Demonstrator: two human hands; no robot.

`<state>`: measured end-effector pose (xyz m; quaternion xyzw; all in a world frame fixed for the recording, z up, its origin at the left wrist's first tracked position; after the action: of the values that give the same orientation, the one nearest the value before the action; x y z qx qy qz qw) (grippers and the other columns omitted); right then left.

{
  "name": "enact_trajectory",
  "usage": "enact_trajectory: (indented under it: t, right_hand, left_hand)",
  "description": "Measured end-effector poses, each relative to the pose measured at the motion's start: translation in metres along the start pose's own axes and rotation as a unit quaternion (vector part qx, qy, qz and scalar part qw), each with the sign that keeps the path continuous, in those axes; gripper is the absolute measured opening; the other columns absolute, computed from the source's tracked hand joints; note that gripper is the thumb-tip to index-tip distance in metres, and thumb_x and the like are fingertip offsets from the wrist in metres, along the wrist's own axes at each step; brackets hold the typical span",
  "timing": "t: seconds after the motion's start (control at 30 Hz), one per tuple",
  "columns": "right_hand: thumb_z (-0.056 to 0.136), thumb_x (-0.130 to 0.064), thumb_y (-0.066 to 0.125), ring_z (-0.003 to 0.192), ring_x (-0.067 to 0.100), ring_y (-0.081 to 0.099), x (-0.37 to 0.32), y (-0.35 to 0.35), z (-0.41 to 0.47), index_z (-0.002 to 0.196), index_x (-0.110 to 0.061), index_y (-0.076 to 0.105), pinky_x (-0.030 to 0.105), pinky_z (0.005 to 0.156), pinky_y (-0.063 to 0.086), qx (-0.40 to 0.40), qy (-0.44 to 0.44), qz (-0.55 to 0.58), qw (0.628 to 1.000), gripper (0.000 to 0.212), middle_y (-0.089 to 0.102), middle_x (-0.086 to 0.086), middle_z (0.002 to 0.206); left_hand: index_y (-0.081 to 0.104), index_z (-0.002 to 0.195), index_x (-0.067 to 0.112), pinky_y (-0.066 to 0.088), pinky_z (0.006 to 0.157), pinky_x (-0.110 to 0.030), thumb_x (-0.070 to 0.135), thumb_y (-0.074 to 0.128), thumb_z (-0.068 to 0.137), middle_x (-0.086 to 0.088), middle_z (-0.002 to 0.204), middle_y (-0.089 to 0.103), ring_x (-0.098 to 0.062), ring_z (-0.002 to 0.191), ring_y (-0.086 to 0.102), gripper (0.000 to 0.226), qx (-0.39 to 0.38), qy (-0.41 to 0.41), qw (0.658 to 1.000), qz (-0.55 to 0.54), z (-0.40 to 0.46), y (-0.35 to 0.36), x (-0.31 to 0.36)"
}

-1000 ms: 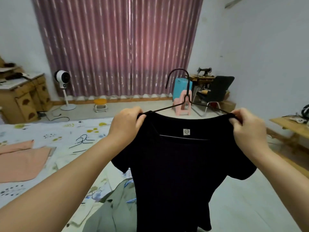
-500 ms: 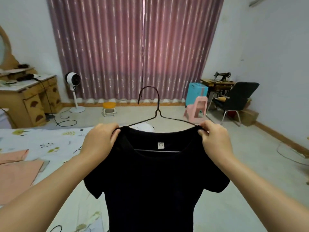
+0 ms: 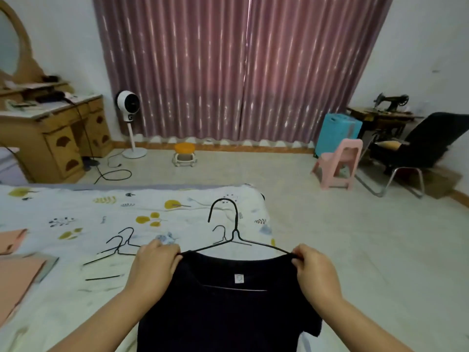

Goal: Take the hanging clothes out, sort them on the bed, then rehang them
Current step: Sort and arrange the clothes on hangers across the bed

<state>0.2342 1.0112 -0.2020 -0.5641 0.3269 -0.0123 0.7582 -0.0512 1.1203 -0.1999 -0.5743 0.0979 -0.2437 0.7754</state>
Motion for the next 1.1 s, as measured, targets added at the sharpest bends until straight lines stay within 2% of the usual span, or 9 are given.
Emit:
enact_trajectory:
  t: [0.07,0.17,0.37,0.43,0.53,0.63,0.8,0.93,1.1]
  right_hand:
    - [0.089,-0.010,0.052,0.089,0.029,0.059,0.004,0.031,0.021,0.091,-0.012,0.062,0.035,0.071,0.045,-0.003,-0.001,0.001,1.000,0.010,0.067,0.007,0.095]
    - [0.090,-0.008,0.051,0.093,0.030,0.059,0.009,0.071,0.049,0.095,-0.010,0.063,0.034,0.070,0.042,-0.004,0.001,0.002,1.000,0.013,0.067,0.008,0.099]
    - [0.092,-0.004,0.045,0.101,0.035,0.056,0.013,0.125,0.101,0.108,-0.003,0.060,0.033,0.076,0.038,-0.006,-0.014,-0.002,1.000,0.021,0.063,0.017,0.109]
    - [0.091,-0.002,0.044,0.108,0.036,0.053,0.012,0.134,0.124,0.118,-0.004,0.055,0.034,0.083,0.038,-0.007,-0.024,0.008,1.000,0.029,0.058,0.019,0.119]
    - [0.091,-0.002,0.043,0.122,0.037,0.043,0.014,0.161,0.139,0.145,-0.010,0.024,0.037,0.098,0.035,-0.072,-0.021,0.005,0.997,0.058,0.031,0.017,0.144]
    - [0.094,-0.010,0.044,0.127,0.038,0.040,0.030,0.201,0.122,0.148,-0.012,0.016,0.038,0.102,0.034,-0.153,-0.029,-0.058,0.986,0.060,0.019,0.017,0.150]
    - [0.095,-0.017,0.044,0.120,0.032,0.047,0.047,0.255,0.047,0.134,-0.012,0.041,0.038,0.097,0.043,-0.273,-0.127,-0.187,0.935,0.040,0.039,0.012,0.135]
    - [0.093,-0.012,0.044,0.111,0.027,0.048,0.027,0.262,0.003,0.124,-0.014,0.049,0.035,0.088,0.043,-0.300,-0.189,-0.235,0.905,0.031,0.047,0.007,0.123]
    - [0.093,-0.014,0.045,0.112,0.026,0.046,-0.020,0.232,-0.041,0.123,-0.013,0.049,0.033,0.087,0.038,-0.303,-0.246,-0.266,0.881,0.030,0.049,0.008,0.122]
  left_hand:
    - [0.062,0.073,0.018,0.029,0.061,-0.029,0.024,0.063,0.085,0.005,0.065,0.039,-0.028,0.072,0.056,0.013,-0.016,-0.042,0.999,-0.009,0.011,0.035,-0.020]
    - [0.054,0.089,0.018,0.030,0.063,-0.029,0.033,0.038,0.097,0.000,0.086,0.059,-0.021,0.084,0.057,0.023,-0.043,-0.063,0.997,0.015,0.026,0.080,-0.032]
    - [0.053,0.094,0.008,0.033,0.064,-0.031,0.024,0.037,0.098,-0.012,0.096,0.062,-0.028,0.081,0.054,0.023,-0.047,-0.087,0.994,-0.040,0.068,0.146,-0.057]
    - [0.052,0.114,0.006,0.037,0.073,-0.035,0.022,0.039,0.098,-0.018,0.117,0.056,-0.035,0.099,0.054,0.026,-0.052,-0.102,0.990,-0.078,0.090,0.163,-0.061]
    - [0.015,0.148,0.013,0.031,0.105,-0.041,0.027,0.042,0.098,-0.018,0.154,0.007,-0.039,0.130,0.034,0.059,-0.136,-0.134,0.975,-0.116,0.108,0.204,-0.059]
    - [0.009,0.149,0.014,0.026,0.110,-0.043,0.030,0.042,0.097,-0.015,0.156,-0.004,-0.037,0.138,0.023,0.063,-0.193,-0.114,0.972,-0.066,0.095,0.237,-0.043]
    - [0.043,0.134,0.016,0.041,0.099,-0.040,0.030,0.045,0.095,-0.008,0.138,0.040,-0.027,0.122,0.046,0.041,-0.277,-0.044,0.959,-0.035,0.040,0.269,-0.016]
    - [0.055,0.121,0.016,0.044,0.088,-0.033,0.027,0.044,0.095,-0.005,0.121,0.057,-0.023,0.109,0.055,0.030,-0.318,-0.033,0.947,-0.025,0.010,0.252,-0.016]
    - [0.055,0.121,0.016,0.047,0.091,-0.035,0.029,0.044,0.096,-0.005,0.120,0.060,-0.023,0.109,0.056,0.031,-0.363,-0.040,0.931,-0.003,-0.032,0.196,-0.014]
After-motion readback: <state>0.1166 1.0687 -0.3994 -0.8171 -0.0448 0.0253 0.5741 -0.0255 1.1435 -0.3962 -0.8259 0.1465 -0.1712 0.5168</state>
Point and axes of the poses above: each hand's wrist, its own z-axis towards the middle knuckle, its own y-axis out of the palm, x = y × z, the point moved 10 cm from there along z, towards the middle knuckle
